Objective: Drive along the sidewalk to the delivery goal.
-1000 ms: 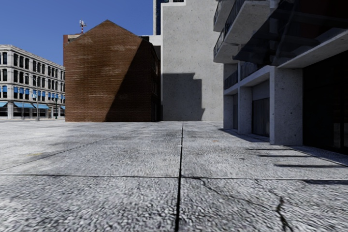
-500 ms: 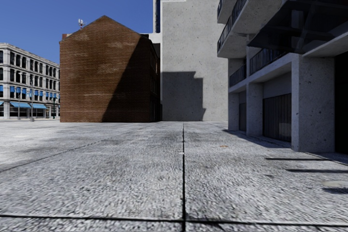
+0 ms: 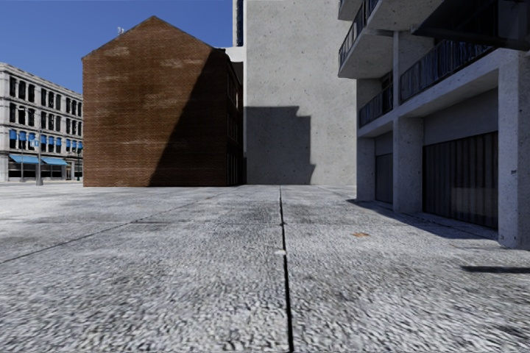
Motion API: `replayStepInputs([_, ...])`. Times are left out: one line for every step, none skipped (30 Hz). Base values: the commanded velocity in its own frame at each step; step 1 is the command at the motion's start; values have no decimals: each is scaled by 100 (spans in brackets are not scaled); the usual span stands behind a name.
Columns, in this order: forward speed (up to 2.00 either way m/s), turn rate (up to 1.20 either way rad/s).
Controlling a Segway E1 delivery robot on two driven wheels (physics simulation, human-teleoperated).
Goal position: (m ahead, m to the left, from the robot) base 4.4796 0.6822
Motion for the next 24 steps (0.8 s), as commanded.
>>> replayStepInputs([200, 0])
replayStepInputs([200, 0])
replayStepInputs([200, 0])
replayStepInputs([200, 12])
replayStepInputs([200, 23])
replayStepInputs([200, 23])
replayStepInputs([200, 30])
replayStepInputs([196, 32])
replayStepInputs([196, 32])
replayStepInputs([192, 33])
replayStepInputs([190, 28])
replayStepInputs([190, 28])
replayStepInputs([183, 3])
replayStepInputs([180, 0])
replayStepInputs([178, 0])
replayStepInputs([178, 0])
replayStepInputs([176, 0])
replayStepInputs([162, 0])
replayStepInputs([153, 0])
replayStepInputs([153, 0])
replayStepInputs([148, 0])
replayStepInputs([145, 40])
replayStepInputs([145, 40])
replayStepInputs([143, 53])
